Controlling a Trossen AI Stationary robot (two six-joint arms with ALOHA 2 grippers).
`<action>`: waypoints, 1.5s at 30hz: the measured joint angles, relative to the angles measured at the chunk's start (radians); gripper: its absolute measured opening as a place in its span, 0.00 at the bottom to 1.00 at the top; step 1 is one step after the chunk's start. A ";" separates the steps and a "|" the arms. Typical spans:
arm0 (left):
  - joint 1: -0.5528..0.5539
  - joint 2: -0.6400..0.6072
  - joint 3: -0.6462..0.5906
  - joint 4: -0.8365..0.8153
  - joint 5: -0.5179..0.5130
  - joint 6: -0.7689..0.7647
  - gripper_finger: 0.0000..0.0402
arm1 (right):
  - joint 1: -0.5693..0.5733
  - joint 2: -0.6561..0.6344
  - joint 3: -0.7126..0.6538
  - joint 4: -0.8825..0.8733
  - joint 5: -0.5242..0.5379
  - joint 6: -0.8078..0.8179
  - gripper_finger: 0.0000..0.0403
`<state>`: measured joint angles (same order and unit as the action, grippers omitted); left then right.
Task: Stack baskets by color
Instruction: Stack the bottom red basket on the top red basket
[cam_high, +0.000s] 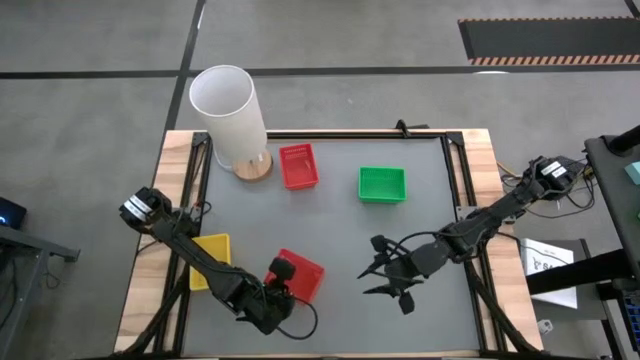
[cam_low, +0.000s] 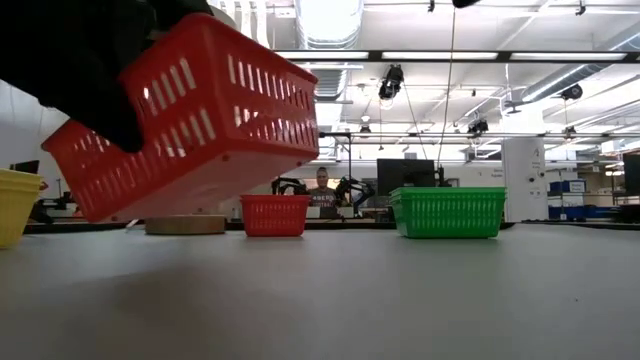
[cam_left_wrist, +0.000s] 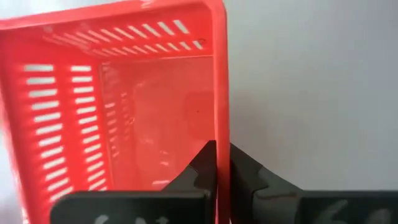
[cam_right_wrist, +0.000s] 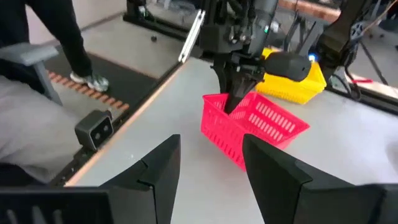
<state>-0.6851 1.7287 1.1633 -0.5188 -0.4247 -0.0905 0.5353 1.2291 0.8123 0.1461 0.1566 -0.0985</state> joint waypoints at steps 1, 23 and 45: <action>0.002 0.000 -0.001 0.004 0.000 0.000 0.00 | -0.003 0.010 0.020 -0.025 0.000 -0.003 0.41; 0.044 0.000 -0.005 0.137 0.005 0.080 0.00 | -0.115 0.311 0.366 -0.277 -0.260 -0.170 0.41; 0.064 0.002 -0.005 0.228 0.049 0.193 0.00 | -0.224 0.509 0.578 -0.472 -0.449 -0.234 0.34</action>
<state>-0.6209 1.7309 1.1584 -0.2906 -0.3759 0.1023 0.3113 1.7381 1.3902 -0.3257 -0.2927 -0.3325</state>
